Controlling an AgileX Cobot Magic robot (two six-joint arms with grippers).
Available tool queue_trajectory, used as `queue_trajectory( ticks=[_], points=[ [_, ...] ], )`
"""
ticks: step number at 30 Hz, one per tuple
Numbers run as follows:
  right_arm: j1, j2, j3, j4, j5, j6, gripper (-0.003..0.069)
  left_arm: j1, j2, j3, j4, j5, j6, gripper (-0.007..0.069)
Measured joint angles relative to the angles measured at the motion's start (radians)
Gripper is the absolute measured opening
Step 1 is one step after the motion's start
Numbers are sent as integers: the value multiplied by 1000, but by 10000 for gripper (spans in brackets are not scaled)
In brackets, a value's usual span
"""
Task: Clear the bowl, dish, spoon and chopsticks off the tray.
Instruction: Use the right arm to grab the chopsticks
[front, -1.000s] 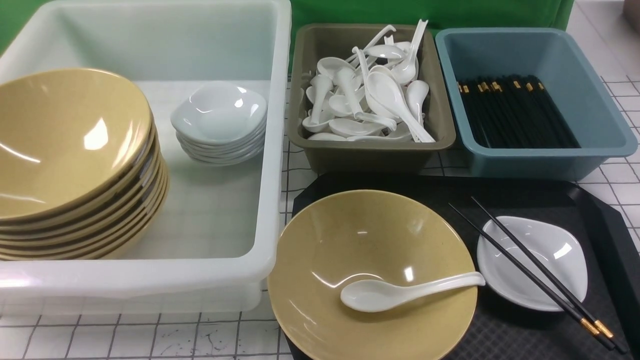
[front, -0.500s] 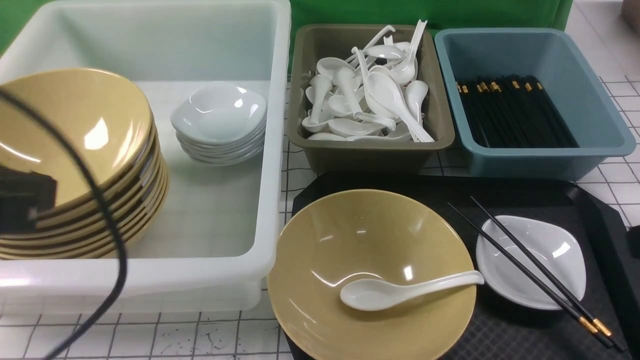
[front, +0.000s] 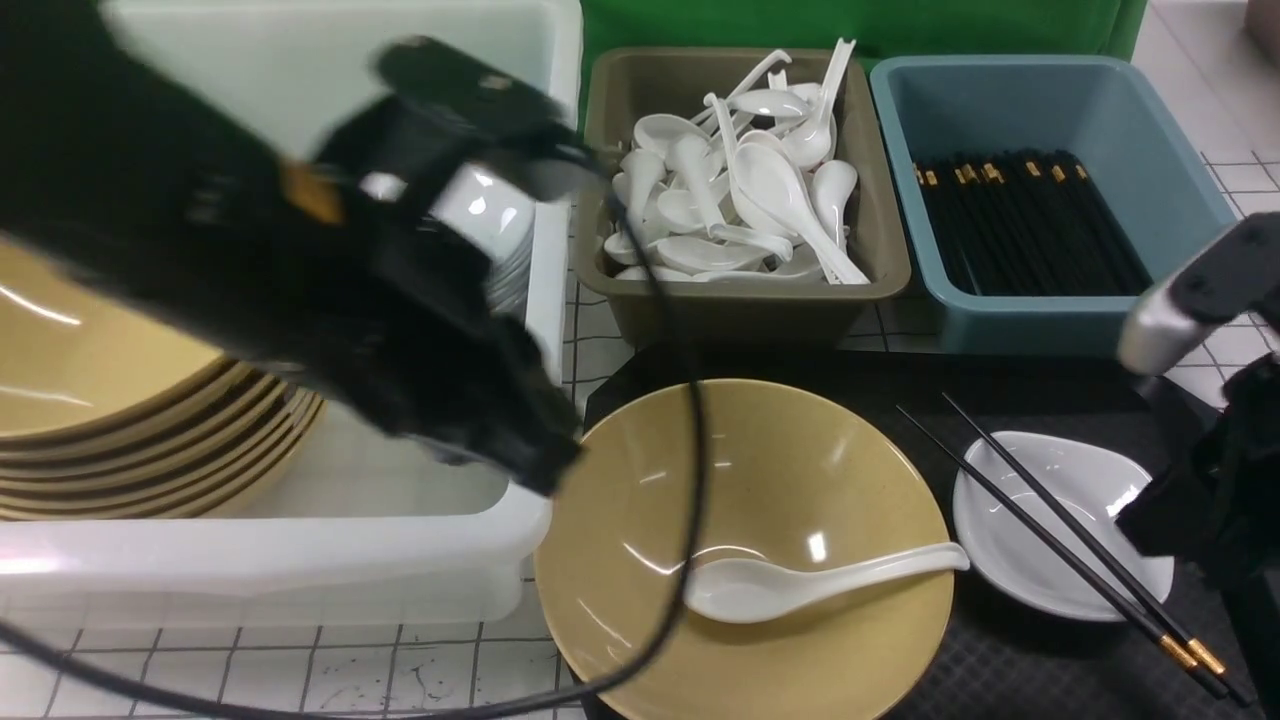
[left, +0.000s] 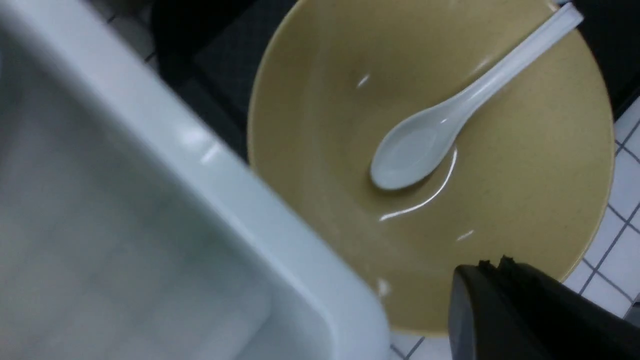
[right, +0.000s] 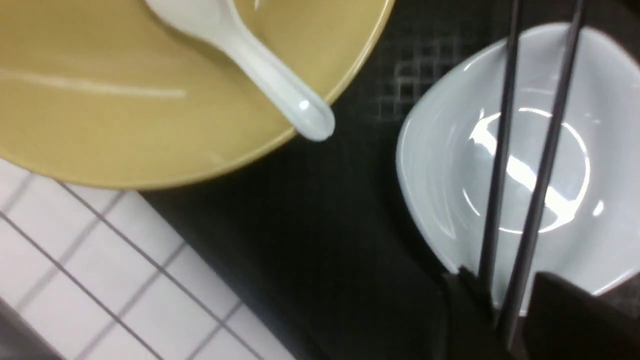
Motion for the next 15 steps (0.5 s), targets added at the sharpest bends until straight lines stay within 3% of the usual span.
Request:
queue_trajectory(
  ticks=[8,15],
  points=[
    [75,163,-1,-216,-148,194,467,-120,126,-68,6,-10,42,-13],
    [75,277,-24,-262,-194,271,538,-121,131,-72,19,-6,46,-13]
  ],
)
